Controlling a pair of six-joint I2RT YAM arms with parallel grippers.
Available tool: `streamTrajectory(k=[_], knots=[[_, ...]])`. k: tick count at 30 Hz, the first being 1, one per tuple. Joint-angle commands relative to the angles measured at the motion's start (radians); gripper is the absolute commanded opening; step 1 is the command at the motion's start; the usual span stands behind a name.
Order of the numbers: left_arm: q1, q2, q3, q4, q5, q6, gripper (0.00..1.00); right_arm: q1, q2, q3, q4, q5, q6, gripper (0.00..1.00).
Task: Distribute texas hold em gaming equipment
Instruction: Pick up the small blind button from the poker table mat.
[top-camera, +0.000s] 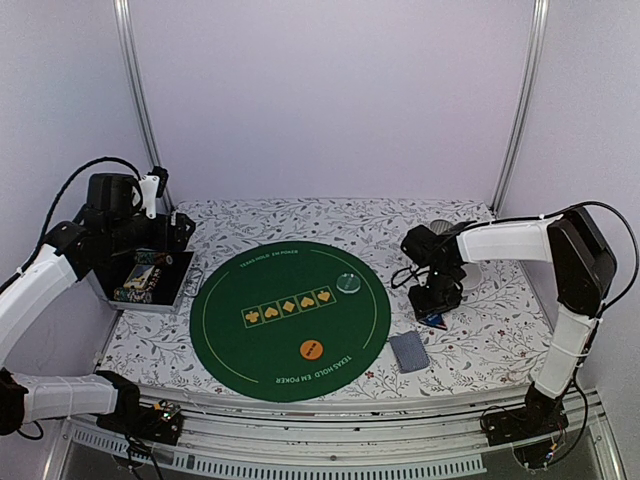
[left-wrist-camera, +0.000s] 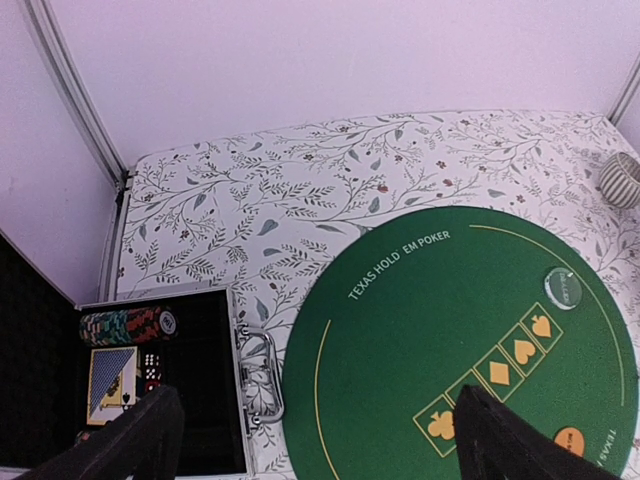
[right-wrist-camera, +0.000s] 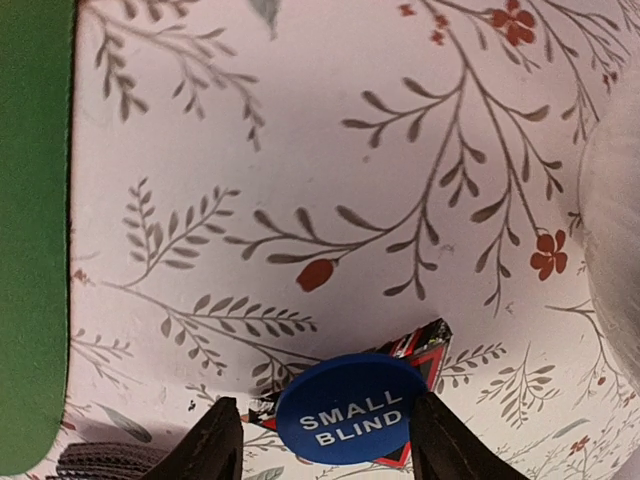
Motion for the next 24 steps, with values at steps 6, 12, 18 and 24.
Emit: streamTrajectory(k=[6, 12, 18, 24], knots=[[-0.02, -0.009, -0.008, 0.025, 0.003, 0.011, 0.96, 0.017, -0.015, -0.013, -0.086, 0.035, 0.041, 0.72], [-0.023, -0.011, -0.007, 0.026, 0.001, 0.013, 0.96, -0.015, -0.011, -0.029, -0.056, 0.027, 0.05, 0.82], [-0.025, -0.015, -0.011, 0.025, -0.005, 0.016, 0.96, -0.024, 0.014, -0.033, -0.026, 0.006, 0.034, 0.77], [-0.027, -0.017, -0.014, 0.027, -0.007, 0.017, 0.96, -0.025, 0.009, -0.031, -0.026, -0.001, 0.022, 0.63]])
